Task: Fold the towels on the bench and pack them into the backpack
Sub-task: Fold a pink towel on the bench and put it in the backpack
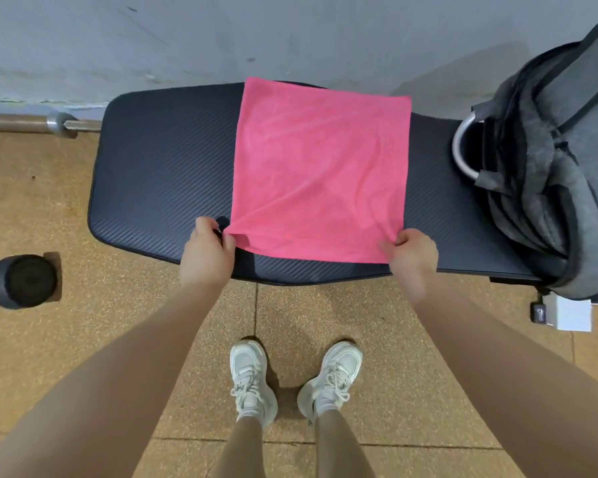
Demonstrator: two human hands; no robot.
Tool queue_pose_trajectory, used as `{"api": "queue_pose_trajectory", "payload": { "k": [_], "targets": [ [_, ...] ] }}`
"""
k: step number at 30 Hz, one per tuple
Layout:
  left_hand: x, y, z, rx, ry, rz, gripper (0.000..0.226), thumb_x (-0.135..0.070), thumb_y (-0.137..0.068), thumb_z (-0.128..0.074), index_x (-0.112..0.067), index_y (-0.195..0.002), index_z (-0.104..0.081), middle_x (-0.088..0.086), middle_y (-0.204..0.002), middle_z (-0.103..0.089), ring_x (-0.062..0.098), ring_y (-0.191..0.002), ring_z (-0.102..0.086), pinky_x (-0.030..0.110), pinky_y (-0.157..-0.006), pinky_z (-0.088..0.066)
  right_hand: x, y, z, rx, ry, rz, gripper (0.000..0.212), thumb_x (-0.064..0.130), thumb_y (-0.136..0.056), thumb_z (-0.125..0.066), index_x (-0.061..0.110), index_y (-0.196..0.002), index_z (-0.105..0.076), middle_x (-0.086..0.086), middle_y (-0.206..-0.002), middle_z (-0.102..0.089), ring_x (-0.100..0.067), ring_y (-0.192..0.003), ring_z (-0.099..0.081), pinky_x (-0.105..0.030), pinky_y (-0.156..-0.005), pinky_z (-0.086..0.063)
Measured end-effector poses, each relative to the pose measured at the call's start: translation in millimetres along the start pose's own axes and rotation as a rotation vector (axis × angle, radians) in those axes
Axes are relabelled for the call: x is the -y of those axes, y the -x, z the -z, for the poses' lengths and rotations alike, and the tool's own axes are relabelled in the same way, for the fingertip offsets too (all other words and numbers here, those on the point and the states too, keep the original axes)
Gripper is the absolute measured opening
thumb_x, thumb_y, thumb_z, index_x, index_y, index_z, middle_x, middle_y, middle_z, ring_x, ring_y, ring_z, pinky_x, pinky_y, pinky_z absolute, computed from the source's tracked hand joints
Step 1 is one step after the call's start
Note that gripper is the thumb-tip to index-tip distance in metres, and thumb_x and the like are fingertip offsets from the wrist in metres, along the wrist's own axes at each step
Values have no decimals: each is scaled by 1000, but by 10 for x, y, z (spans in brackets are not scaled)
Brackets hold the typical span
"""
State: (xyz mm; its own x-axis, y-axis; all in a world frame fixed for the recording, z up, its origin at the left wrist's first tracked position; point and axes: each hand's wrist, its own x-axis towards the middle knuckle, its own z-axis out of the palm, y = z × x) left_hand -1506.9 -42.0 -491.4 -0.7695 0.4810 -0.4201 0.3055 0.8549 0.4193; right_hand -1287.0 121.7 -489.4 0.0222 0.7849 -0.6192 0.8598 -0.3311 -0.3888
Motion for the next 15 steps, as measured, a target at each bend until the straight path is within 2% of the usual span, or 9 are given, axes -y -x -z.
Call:
{"api": "queue_pose_trajectory", "payload": {
  "k": [2, 3, 5, 7, 9, 11, 13, 15],
  "targets": [
    [25, -3, 10, 11, 38, -7, 27, -32, -96, -39, -11, -113, -37, 15, -96, -63, 34, -85, -58, 44, -74, -48, 32, 91, -96, -71, 2, -39, 8, 16, -90, -54, 10, -87, -49, -12, -117, -38, -31, -90, -51, -38, -84, -47],
    [27, 14, 33, 31, 73, -37, 26, -32, -97, -36, -12, -114, -36, 13, -90, -65, 32, -81, -59, 43, -72, -48, 58, 134, -124, -98, -17, -53, 6, 13, -91, -52, 7, -92, -52, -14, -123, -36, -31, -90, -50, -37, -88, -46],
    [19, 75, 70, 118, 168, -125, 21, -25, -99, -33, -13, -117, -36, 6, -79, -63, 26, -73, -60, 39, -69, -48, 83, 173, -127, -133, -56, -71, 15, 8, -91, -50, 1, -104, -56, -16, -126, -41, -23, -84, -44, -33, -84, -42],
    [12, 153, 102, 168, 190, -208, 22, -19, -99, -30, -14, -119, -38, 4, -75, -61, 22, -68, -57, 34, -61, -45, 47, 169, -91, -147, -96, -66, 20, 4, -88, -51, 0, -107, -56, -12, -113, -53, -19, -84, -44, -30, -76, -40],
    [24, 214, 143, 156, 166, -260, 24, -15, -99, -31, -16, -120, -42, 6, -79, -61, 23, -70, -58, 33, -57, -44, 27, 182, -4, -111, -131, -66, 14, 5, -88, -51, 3, -101, -56, -7, -95, -55, -20, -80, -49, -28, -66, -39],
    [81, 246, 178, 133, 94, -334, 27, -10, -97, -35, -15, -121, -47, 9, -96, -64, 26, -83, -60, 38, -67, -47, -10, 166, 104, -28, -139, -83, 8, 7, -88, -48, 7, -95, -51, -7, -86, -54, -18, -66, -48, -26, -54, -36],
    [146, 258, 198, 161, -46, -384, 30, -6, -95, -38, -11, -121, -50, 11, -115, -60, 30, -92, -58, 40, -75, -49, -31, 160, 217, 79, -102, -97, 5, 8, -89, -46, 7, -93, -48, -5, -78, -51, -15, -60, -42, -26, -49, -32],
    [189, 260, 182, 218, -225, -390, 31, -4, -94, -37, -9, -122, -49, 13, -116, -56, 32, -88, -58, 41, -72, -48, -68, 142, 295, 145, -46, -110, 6, 9, -88, -49, 8, -82, -50, -4, -70, -49, -15, -58, -41, -26, -50, -33]
  ]
}}
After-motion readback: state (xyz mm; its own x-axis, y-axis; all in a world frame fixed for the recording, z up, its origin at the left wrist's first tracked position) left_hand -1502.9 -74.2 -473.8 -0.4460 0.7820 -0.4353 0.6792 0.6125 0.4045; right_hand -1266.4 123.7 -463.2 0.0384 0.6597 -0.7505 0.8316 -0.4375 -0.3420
